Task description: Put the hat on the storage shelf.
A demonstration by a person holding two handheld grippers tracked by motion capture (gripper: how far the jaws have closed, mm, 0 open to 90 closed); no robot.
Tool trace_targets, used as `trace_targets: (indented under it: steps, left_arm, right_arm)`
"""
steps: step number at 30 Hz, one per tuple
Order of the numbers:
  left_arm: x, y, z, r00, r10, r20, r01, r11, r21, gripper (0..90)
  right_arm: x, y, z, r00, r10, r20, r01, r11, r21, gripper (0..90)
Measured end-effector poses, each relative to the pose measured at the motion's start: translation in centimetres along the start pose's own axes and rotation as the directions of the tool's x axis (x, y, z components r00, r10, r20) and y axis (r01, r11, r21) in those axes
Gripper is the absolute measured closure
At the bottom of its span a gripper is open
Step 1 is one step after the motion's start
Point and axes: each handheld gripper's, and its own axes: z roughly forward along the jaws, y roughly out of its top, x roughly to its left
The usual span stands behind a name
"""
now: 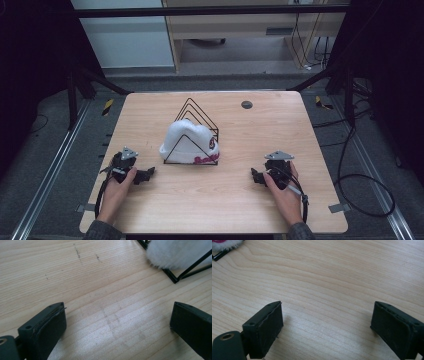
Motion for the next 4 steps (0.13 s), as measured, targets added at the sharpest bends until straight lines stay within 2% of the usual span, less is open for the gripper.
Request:
trace_targets:
  steps: [4]
  left_arm:
    - [0.01, -0.04, -0.07, 1.0, 0.006, 0.003, -0.006, 1.0, 0.003, 0.0]
  right_arm:
    - [0.21, -0.19, -0.22, 0.9996, 0.022, 0.019, -0.022, 1.0, 0.002, 9.1]
